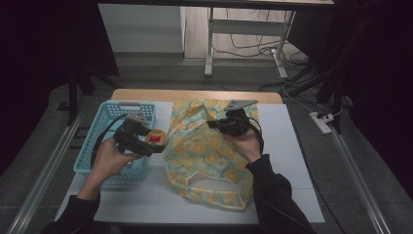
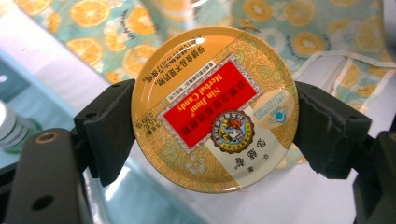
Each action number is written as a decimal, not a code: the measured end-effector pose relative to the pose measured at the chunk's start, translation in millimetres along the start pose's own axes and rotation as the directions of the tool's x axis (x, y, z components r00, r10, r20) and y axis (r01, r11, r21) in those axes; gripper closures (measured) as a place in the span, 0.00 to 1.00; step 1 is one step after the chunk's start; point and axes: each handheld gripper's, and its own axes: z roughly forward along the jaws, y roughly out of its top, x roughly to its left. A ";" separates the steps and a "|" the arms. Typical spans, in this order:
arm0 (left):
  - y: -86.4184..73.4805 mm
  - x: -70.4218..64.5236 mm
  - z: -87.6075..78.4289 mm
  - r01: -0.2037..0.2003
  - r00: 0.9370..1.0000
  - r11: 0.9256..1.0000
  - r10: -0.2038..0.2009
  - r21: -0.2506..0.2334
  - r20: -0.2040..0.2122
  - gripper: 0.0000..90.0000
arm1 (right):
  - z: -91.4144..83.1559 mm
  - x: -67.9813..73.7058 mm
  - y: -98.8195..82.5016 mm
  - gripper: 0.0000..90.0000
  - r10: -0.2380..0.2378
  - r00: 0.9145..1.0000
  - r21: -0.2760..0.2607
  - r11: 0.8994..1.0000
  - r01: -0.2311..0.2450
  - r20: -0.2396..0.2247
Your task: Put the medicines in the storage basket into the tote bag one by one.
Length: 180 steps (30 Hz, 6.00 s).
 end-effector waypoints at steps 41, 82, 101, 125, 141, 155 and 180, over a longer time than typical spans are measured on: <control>70.7 -51.3 116.4 -0.168 0.981 0.985 0.162 0.045 0.102 0.23 | 1.3 -11.7 -4.9 0.99 0.021 0.999 -0.010 1.000 -0.021 0.025; 57.5 -37.6 207.7 -0.150 0.989 0.980 0.151 0.131 0.006 0.22 | 5.2 -18.7 -10.8 0.99 0.030 0.999 0.004 1.000 -0.030 0.043; 59.6 -43.3 176.9 -0.093 0.993 0.995 0.090 0.039 0.069 0.03 | 2.8 -20.1 -10.9 0.99 0.031 0.998 0.001 1.000 -0.031 0.045; 35.4 -34.7 124.5 -0.071 0.982 0.996 0.079 -0.049 0.174 0.01 | 4.6 -18.4 -11.2 0.99 0.027 0.999 0.007 1.000 -0.027 0.043; 13.6 -20.4 88.4 -0.025 0.989 0.995 0.039 -0.098 0.141 0.00 | 3.2 -18.2 -11.4 0.99 0.024 0.999 0.006 1.000 -0.025 0.044; -2.3 -2.3 56.6 0.027 0.999 0.994 -0.024 -0.105 0.029 0.00 | 2.9 -17.0 -11.3 0.99 0.020 0.999 0.008 1.000 -0.020 0.042; -47.1 52.7 10.3 0.170 0.967 0.983 -0.179 -0.065 -0.182 0.00 | 2.0 -17.8 -11.7 0.99 0.019 0.999 0.006 1.000 -0.019 0.039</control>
